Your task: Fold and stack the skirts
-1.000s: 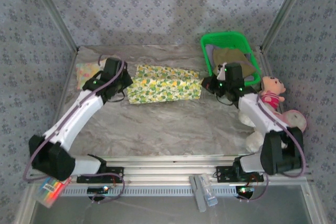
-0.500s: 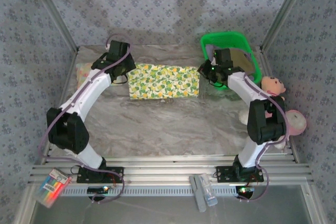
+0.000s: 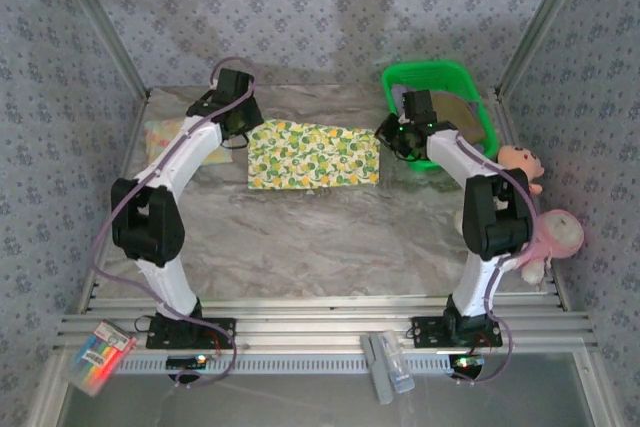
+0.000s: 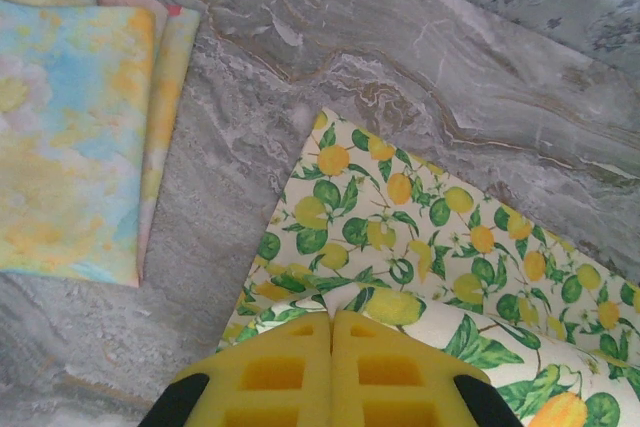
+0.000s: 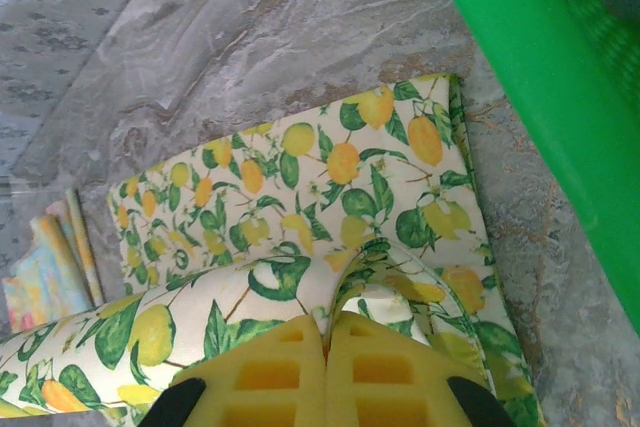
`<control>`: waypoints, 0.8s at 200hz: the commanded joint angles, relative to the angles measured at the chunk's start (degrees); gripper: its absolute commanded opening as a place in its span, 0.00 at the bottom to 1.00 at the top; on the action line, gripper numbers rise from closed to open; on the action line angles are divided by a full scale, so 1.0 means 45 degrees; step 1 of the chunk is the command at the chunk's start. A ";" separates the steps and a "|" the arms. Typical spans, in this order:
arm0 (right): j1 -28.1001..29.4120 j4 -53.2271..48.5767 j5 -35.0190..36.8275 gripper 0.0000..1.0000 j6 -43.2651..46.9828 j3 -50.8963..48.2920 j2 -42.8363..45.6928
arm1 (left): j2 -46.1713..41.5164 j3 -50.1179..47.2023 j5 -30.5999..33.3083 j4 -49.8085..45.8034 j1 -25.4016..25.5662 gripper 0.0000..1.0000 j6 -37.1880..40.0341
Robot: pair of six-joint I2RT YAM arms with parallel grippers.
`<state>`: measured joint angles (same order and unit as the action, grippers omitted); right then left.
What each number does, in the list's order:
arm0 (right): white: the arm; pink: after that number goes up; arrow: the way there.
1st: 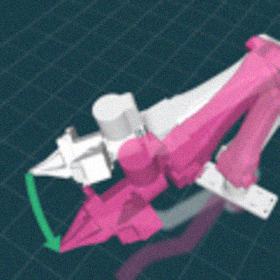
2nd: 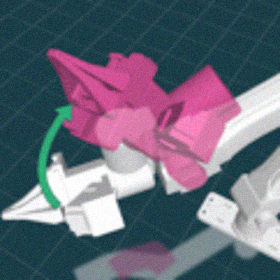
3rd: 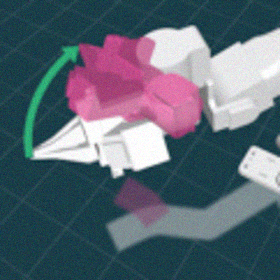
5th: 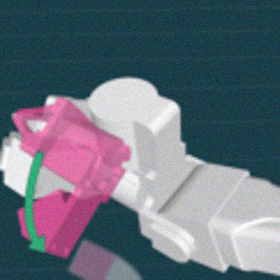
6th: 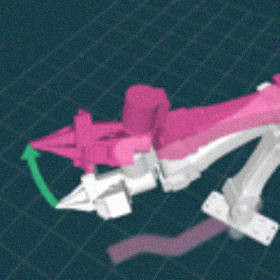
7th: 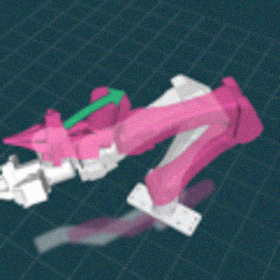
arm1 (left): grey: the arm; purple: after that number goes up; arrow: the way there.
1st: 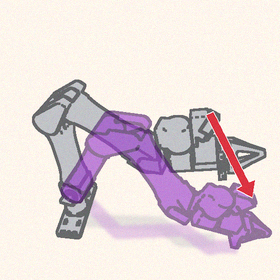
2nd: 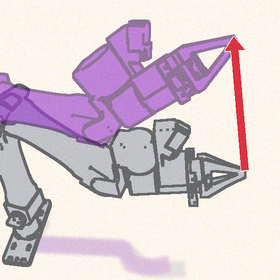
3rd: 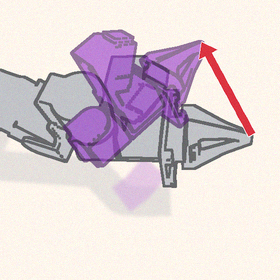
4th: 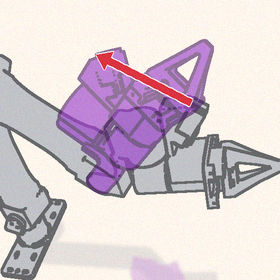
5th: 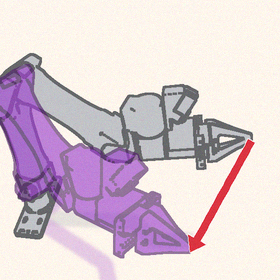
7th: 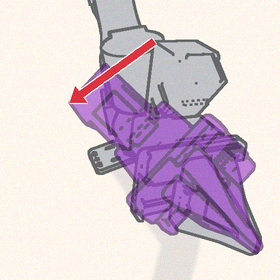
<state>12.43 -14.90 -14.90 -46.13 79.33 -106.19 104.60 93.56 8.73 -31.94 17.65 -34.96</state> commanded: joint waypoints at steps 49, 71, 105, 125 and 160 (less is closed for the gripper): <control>0.0168 -0.0491 0.1097 0.00 -0.0167 0.0749 -0.1164 | 0.1341 0.0759 -0.0274 -0.0488 -0.0250 0.00 -0.0265; 0.0168 -0.0528 0.1123 0.01 -0.0161 0.0949 -0.1470 | 0.1735 0.0830 -0.0149 -0.0385 -0.0250 0.00 -0.0390; 0.0158 -0.0564 0.1308 0.02 -0.0174 0.1319 -0.1970 | 0.2467 0.1256 -0.0036 -0.0458 -0.0287 0.00 -0.0512; 0.0135 -0.0633 0.1223 0.02 -0.0198 0.1650 -0.2337 | 0.2923 0.1617 -0.0016 -0.0632 -0.0289 0.00 -0.0539; 0.0127 -0.0752 0.1122 0.03 -0.0205 0.1922 -0.2763 | 0.3433 0.1847 -0.0006 -0.0973 -0.0289 0.00 -0.0483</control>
<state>13.23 -16.14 -11.27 -46.17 86.04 -116.51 118.72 99.66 7.33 -33.74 16.82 -36.69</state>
